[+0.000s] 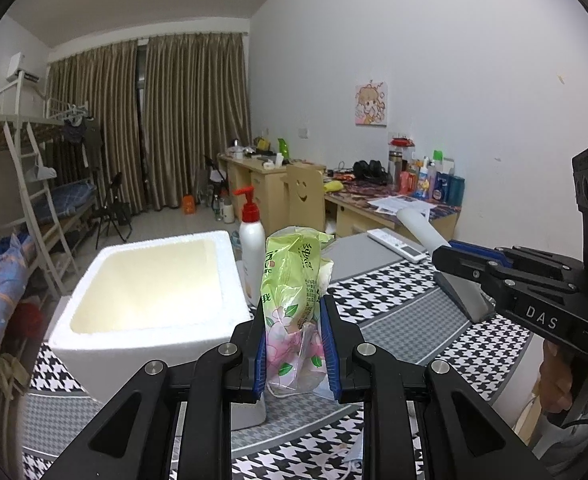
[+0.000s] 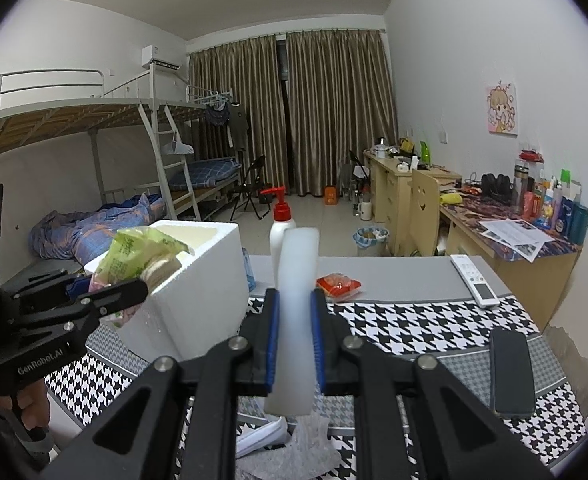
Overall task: Organize soft objects
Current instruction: 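Lift and carry the snack packet and white roller over the white foam box, then open the left gripper to drop the snack packet into the box, then open the right gripper to drop the white roller into the box, then withdraw both open grippers from the box back over the table, then move both grippers toward the blue mask and grey sock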
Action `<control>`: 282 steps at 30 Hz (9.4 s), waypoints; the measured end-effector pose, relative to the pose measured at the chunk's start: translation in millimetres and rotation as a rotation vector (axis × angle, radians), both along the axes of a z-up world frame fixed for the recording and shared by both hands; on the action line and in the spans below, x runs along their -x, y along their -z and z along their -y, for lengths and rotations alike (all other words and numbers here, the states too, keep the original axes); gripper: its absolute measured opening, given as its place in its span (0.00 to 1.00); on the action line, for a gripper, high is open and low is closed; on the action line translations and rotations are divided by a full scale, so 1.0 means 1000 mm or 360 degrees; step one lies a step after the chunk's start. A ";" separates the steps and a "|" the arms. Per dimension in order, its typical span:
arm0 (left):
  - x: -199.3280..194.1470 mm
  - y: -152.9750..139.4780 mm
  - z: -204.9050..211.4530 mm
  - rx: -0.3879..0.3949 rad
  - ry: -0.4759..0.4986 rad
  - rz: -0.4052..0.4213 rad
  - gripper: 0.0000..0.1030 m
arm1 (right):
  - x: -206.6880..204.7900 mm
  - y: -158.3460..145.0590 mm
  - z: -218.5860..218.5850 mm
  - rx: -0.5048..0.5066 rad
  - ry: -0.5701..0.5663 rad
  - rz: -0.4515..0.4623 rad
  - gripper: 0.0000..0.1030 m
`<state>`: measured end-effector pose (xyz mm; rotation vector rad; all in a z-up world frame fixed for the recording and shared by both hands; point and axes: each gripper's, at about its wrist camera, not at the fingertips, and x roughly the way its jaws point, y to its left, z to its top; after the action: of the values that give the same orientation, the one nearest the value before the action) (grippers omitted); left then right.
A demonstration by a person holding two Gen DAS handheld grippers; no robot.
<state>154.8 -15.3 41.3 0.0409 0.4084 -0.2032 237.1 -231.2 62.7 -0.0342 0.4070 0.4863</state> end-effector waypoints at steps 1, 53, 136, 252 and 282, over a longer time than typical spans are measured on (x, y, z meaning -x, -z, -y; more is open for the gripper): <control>0.000 -0.001 -0.001 -0.0006 -0.0011 0.0011 0.24 | -0.001 0.000 0.000 0.0000 -0.0001 -0.0002 0.18; -0.030 -0.044 -0.060 0.0022 -0.0242 0.0194 0.24 | -0.037 -0.034 -0.075 0.0001 -0.0194 0.0029 0.18; -0.022 -0.034 -0.138 0.0057 -0.0730 0.0187 0.99 | -0.069 -0.020 -0.181 0.0196 -0.0502 -0.0130 0.25; 0.016 -0.042 -0.023 0.0018 -0.0290 0.0247 0.99 | 0.008 -0.022 -0.007 0.0004 -0.0035 0.0145 0.95; 0.016 -0.024 -0.005 0.0026 -0.0211 0.0193 0.99 | 0.009 -0.004 0.013 0.0024 0.0059 0.0091 0.95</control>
<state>138.7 -10.2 64.8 0.0099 0.2876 -0.0726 228.5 -243.8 66.6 -0.0551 0.3547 0.4448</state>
